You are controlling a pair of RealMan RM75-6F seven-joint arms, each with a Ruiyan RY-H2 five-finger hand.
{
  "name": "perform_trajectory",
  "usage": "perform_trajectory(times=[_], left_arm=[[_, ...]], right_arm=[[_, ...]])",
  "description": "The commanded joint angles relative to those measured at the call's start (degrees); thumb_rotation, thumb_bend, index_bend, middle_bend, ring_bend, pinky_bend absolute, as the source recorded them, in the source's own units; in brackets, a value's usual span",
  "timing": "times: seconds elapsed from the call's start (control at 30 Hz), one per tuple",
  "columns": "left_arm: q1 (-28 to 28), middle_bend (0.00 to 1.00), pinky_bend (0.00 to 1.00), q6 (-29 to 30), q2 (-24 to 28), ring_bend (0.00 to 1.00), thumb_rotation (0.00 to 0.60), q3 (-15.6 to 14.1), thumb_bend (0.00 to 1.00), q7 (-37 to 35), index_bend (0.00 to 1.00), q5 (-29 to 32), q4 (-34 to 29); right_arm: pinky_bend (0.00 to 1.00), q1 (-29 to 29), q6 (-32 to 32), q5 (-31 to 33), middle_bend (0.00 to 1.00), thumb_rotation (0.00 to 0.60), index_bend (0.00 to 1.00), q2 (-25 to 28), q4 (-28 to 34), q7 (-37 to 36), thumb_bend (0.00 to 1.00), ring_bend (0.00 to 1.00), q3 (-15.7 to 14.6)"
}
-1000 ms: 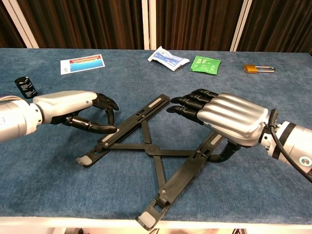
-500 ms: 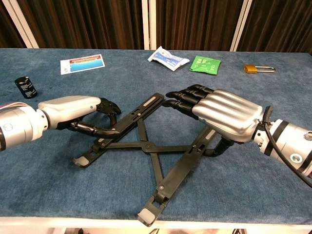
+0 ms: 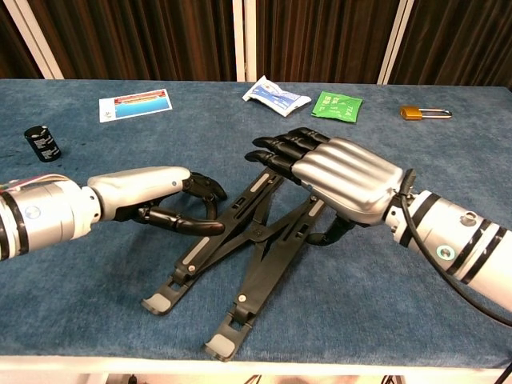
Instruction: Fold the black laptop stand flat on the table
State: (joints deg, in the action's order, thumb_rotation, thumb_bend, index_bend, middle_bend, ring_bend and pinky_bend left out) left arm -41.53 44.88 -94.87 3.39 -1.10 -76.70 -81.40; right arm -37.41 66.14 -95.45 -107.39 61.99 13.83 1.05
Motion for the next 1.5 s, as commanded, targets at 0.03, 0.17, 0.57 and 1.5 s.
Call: perform_trajectory(times=[0.03,0.17,0.57,1.5], left_arm=[[0.0,0.12,0.07,0.8,0.2,0.04,0.127,0.0,0.00,0.4,0.42,-0.4,0.1],[1.7,0.12,0.07,4.8,2.0,0.04,0.124,0.9,0.00,0.4,0.40,-0.2,-0.6],[8.8,0.12,0.07,17.7,12.2,0.04,0.124,2.1,0.00,0.0,0.30,-1.2,-8.2],[16.8,0.11,0.07,23.8,18.9,0.04,0.127,0.2,0.00,-3.5,0.27,-0.9,-8.7]], right_arm=[[0.00,-0.5,-0.8,0.0,0.00,0.600,0.00,-0.1,0.1,-1.0,0.09,0.00,-0.1],[0.00,-1.5,-4.6,1.0,0.00,0.600,0.00,4.6,7.1,-3.6,0.09,0.00,-0.9],[0.00,-12.3,-28.3,16.3,0.01,0.600,0.00,14.6,23.3,6.2,0.12,0.00,5.1],[0.00,-17.8,-28.2,27.6,0.01,0.600,0.01,14.3,23.5,12.1,0.27,0.00,4.7]])
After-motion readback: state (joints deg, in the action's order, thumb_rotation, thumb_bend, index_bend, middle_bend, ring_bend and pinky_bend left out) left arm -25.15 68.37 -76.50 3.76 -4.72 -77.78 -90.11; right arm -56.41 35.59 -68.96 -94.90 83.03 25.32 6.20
